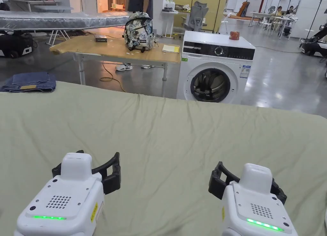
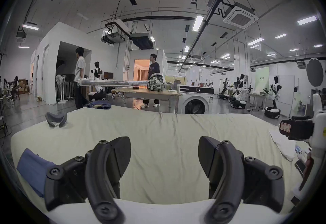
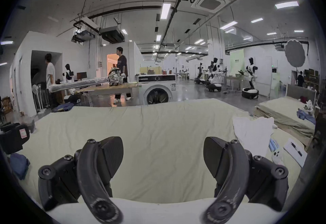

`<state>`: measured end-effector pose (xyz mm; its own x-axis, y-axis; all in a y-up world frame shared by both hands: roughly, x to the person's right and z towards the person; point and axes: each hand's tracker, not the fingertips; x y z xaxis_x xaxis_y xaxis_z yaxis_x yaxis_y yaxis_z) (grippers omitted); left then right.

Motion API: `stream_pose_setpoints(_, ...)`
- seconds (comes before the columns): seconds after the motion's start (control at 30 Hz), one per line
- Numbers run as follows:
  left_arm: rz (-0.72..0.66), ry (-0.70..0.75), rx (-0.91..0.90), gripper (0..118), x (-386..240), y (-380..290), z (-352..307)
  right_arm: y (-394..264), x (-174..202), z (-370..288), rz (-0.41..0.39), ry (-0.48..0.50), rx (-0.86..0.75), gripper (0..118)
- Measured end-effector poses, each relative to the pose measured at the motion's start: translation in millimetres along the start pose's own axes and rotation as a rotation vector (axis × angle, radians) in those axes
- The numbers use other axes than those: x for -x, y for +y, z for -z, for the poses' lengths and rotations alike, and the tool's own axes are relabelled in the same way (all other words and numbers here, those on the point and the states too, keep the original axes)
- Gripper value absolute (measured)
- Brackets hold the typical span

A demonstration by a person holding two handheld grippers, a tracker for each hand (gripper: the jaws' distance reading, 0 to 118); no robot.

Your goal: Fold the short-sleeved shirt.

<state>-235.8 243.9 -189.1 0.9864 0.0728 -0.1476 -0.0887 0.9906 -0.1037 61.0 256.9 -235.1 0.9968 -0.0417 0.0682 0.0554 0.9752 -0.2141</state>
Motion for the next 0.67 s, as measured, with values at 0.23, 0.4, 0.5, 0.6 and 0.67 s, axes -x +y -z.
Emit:
stream_pose_setpoints(0.23, 0.010, -0.010, 0.001, 80, -1, 0, 0, -2, 1, 3, -0.026, -0.025, 0.019, 95)
stream_pose_setpoints(0.4, 0.002, -0.006, 0.020, 80, 2, -3, 1, -1, -4, 5, -0.006, 0.004, 0.057, 95)
stream_pose_setpoints(0.5, -0.001, -0.002, 0.028, 80, 4, -6, 1, -1, -6, 7, -0.006, 0.010, 0.079, 95)
stream_pose_setpoints(0.6, -0.003, 0.000, 0.033, 80, 4, -7, 1, -3, -15, 7, 0.048, 0.085, 0.090, 95)
stream_pose_setpoints(0.67, -0.002, 0.000, 0.038, 80, 4, -7, 2, -4, -14, 8, 0.041, 0.061, 0.094, 95)
